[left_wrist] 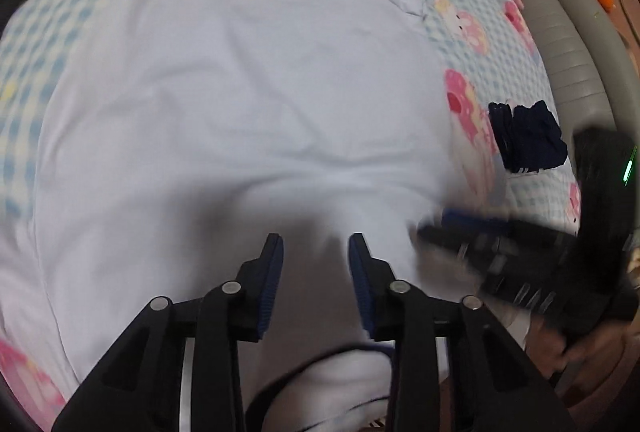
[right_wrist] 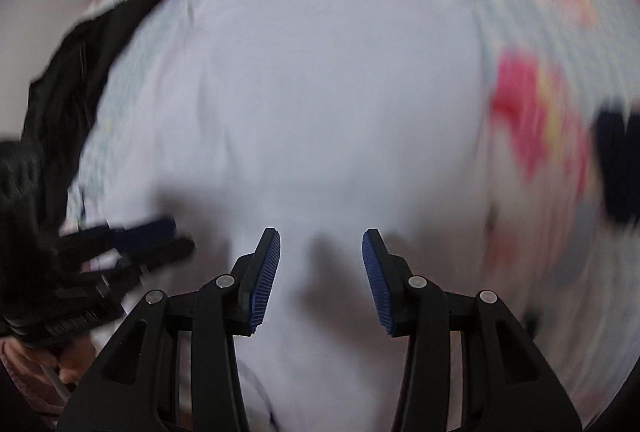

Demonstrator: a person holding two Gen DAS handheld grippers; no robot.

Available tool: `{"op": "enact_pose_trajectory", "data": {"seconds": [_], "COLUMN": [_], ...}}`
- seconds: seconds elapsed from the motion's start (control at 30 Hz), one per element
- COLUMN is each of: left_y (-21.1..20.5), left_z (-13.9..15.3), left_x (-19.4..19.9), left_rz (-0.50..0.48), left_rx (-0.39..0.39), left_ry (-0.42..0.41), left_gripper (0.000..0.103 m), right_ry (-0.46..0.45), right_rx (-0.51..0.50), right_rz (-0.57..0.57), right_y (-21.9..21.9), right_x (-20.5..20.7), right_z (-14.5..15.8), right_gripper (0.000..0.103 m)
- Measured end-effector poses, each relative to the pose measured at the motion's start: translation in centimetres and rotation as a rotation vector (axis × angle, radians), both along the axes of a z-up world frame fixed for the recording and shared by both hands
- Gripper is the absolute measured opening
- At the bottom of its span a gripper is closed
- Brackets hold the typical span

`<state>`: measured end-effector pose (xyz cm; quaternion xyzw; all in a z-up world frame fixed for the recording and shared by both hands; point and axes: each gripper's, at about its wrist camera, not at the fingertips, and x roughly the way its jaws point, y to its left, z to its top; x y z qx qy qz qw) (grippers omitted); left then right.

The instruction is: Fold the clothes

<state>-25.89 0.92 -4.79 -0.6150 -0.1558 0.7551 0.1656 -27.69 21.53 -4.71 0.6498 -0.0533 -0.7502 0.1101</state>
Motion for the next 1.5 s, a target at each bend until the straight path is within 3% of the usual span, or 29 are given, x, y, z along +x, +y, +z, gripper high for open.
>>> {"op": "enact_pose_trajectory", "data": {"seconds": [0.07, 0.17, 0.3, 0.43, 0.6, 0.7, 0.8, 0.93, 1.1, 1.23, 1.4, 1.5], "left_y": [-0.5, -1.7, -3.3, -4.4, -5.6, -5.3, -3.8, -1.0, 1.3, 3.0, 2.4, 1.3], "left_z": [-0.7, -1.7, 0.6, 0.7, -0.2, -0.7, -0.7, 0.6, 0.7, 0.8, 0.2, 0.7], "left_x": [0.6, 1.0, 2.5, 3.8, 5.8, 6.3, 6.1, 5.4, 5.1, 4.9, 6.1, 9.9], "left_rz": [0.010, 0.003, -0.057, -0.009, 0.155, 0.173, 0.129, 0.051, 0.020, 0.000, 0.048, 0.132], "left_rx": [0.008, 0.043, 0.069, 0.058, -0.005, 0.007, -0.013, -0.018, -0.056, -0.090, -0.172, -0.155], "left_ry": [0.016, 0.007, 0.098, 0.137, 0.174, 0.172, 0.168, 0.222, 0.257, 0.281, 0.255, 0.325], "left_gripper": [0.033, 0.033, 0.033, 0.033, 0.033, 0.033, 0.033, 0.034, 0.034, 0.034, 0.035, 0.036], "right_ry": [-0.035, 0.017, 0.090, 0.108, 0.180, 0.198, 0.188, 0.195, 0.152, 0.199, 0.251, 0.319], "right_rx": [0.010, 0.095, 0.162, 0.072, -0.002, -0.032, -0.055, -0.109, -0.112, -0.095, -0.064, -0.083], "right_rz": [0.002, -0.017, -0.127, -0.200, -0.088, -0.070, -0.063, -0.069, -0.049, -0.049, -0.110, -0.112], "right_y": [-0.3, -0.6, 1.5, 4.2, 3.1, 0.2, -0.7, 0.1, 1.0, 1.4, 3.4, 4.8], "right_x": [2.4, 4.8, 6.4, 6.0, 7.0, 8.3, 8.8, 9.5, 10.3, 10.9, 11.0, 11.7], "right_z": [-1.3, -1.5, -0.3, 1.2, 2.6, 1.7, 0.8, 1.6, 0.3, -0.1, -0.1, 0.7], "right_gripper": [0.044, 0.044, 0.044, 0.044, 0.044, 0.044, 0.044, 0.044, 0.044, 0.044, 0.044, 0.044]}}
